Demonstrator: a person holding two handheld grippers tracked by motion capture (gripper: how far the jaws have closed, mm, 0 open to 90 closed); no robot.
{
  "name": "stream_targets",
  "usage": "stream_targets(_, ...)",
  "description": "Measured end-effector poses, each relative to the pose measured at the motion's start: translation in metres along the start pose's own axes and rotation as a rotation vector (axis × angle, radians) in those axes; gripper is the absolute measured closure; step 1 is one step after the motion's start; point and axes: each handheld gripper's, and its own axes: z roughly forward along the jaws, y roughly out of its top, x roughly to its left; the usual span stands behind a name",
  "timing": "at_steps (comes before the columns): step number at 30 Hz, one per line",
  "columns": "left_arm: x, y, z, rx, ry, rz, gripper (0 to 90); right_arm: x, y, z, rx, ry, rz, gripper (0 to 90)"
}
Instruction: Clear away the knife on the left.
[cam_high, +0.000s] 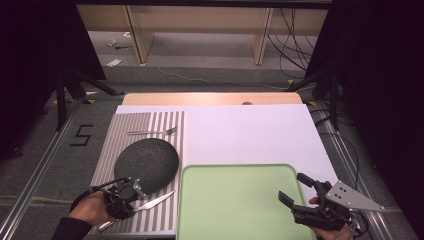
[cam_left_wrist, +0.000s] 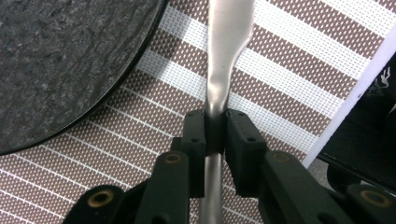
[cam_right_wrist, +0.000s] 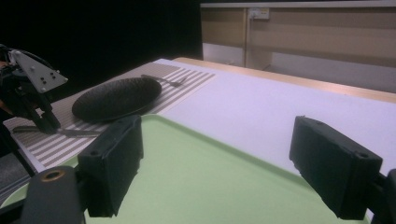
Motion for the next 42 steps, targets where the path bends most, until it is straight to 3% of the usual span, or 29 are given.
stream_targets(6, -0.002, 0.000, 0.000, 0.001, 0.013, 0.018, 79.3, 0.000, 0.000, 0.000, 0.001, -0.003, -0.001, 18.4)
stream_targets(12, -0.001, 0.000, 0.000, 0.001, 0.008, -0.012, 79.6, 0.000, 0.000, 0.000, 0.002, 0.000, 0.000, 18.4)
stream_targets(20, -0.004, 0.001, -0.003, -0.002, -0.008, -0.007, 79.7, 0.000, 0.000, 0.000, 0.005, -0.004, -0.001, 18.5)
stream_targets(36, -0.015, 0.009, -0.019, -0.059, -0.044, -0.040, 80.0, 0.000, 0.000, 0.000, 0.005, -0.005, 0.000, 18.5)
stream_targets(42, -0.017, 0.014, -0.029, -0.106, -0.056, -0.058, 80.0, 0.000, 0.000, 0.001, 0.004, -0.005, 0.001, 18.5)
